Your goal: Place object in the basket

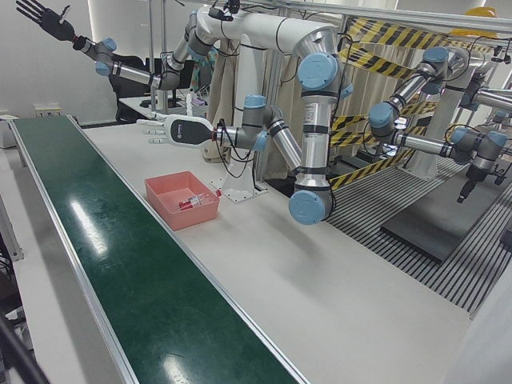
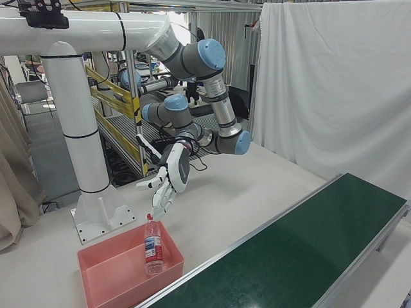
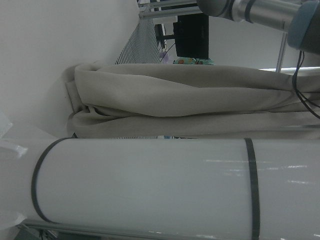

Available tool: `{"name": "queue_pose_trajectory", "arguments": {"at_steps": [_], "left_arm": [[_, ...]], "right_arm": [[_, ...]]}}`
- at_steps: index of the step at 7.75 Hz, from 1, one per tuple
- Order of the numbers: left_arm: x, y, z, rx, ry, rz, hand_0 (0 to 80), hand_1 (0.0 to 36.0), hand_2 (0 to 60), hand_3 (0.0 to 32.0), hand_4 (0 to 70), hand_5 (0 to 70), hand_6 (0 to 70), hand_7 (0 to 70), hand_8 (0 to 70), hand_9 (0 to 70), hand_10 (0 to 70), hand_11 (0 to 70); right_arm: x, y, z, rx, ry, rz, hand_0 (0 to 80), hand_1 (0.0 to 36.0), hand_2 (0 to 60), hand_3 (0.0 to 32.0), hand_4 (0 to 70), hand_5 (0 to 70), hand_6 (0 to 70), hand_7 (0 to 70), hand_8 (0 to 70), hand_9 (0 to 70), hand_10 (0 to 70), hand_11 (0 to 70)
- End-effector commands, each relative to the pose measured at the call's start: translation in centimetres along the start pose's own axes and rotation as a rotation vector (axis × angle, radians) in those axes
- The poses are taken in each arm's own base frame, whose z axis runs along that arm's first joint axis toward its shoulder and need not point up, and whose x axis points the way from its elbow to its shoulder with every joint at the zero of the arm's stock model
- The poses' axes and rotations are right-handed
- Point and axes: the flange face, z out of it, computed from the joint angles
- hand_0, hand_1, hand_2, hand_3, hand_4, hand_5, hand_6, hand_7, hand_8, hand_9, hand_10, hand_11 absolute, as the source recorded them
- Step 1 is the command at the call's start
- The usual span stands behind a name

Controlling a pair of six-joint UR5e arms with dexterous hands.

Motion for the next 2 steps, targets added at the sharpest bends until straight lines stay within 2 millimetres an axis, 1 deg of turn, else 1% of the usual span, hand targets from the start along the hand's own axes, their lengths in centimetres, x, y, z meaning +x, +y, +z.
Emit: {"name": "queue_pose_trajectory", "arguments": {"at_steps": [1, 2], "left_arm": [[0.28, 0.17, -0.1, -0.005, 0.006, -0.005, 7.2, 0.0, 0.0, 10.0, 6.3, 43.8, 6.4, 4.2, 13.6, 10.9, 12.5, 17.0], [0.24, 0.19, -0.11, -0.005, 0.006, -0.006, 7.7, 0.0, 0.0, 10.0, 6.1, 44.0, 6.2, 4.3, 13.4, 10.5, 11.8, 16.1]], "right_arm": [[0.0, 0.0, 0.0, 0.0, 0.0, 0.0, 0.0, 0.0, 0.0, 0.0, 0.0, 0.0, 0.0, 0.0, 0.0, 0.0, 0.0, 0.0], [-0.08, 0.07, 0.03, -0.001, -0.001, -0.001, 0.0, 0.0, 0.0, 0.0, 0.0, 0.0, 0.0, 0.0, 0.0, 0.0, 0.0, 0.0]]}}
